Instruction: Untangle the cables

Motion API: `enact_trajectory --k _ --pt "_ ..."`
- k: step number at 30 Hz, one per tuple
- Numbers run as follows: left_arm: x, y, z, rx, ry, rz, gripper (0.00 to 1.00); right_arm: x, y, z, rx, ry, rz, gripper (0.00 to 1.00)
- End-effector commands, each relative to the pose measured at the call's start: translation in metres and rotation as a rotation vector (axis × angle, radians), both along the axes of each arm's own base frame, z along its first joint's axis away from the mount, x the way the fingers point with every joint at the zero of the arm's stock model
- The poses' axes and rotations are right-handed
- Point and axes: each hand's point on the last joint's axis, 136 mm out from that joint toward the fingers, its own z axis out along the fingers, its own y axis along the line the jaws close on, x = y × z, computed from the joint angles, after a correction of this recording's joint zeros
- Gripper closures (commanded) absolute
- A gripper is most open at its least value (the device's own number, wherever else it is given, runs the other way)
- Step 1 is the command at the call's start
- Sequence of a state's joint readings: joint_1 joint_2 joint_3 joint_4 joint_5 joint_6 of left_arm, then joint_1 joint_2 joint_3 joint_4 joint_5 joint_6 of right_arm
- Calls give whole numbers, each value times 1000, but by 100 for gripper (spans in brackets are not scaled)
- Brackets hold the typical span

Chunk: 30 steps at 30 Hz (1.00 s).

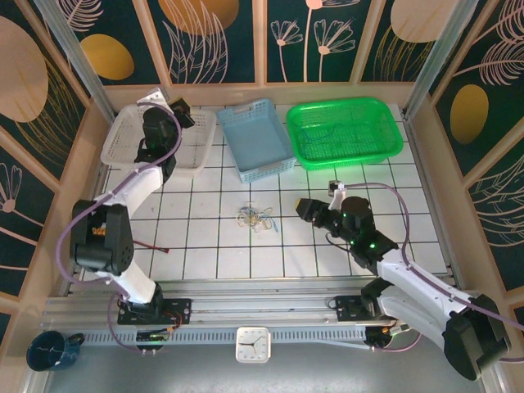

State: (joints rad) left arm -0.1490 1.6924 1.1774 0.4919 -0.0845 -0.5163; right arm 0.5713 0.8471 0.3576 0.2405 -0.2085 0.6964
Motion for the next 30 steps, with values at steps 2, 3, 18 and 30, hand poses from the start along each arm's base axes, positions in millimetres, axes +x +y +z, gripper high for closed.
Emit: enact_trajectory --k 2,3,18,30 --pt "25 24 -46 111 148 49 99 -2 1 12 -17 -31 6 44" --pt "28 26 -55 125 175 53 98 -3 1 12 -17 -34 10 44" --pt "20 18 -120 123 335 -15 1 -7 0 11 -37 -35 19 44" --pt "-8 -28 -116 -102 305 -193 1 -10 17 -9 -70 0 69 43"
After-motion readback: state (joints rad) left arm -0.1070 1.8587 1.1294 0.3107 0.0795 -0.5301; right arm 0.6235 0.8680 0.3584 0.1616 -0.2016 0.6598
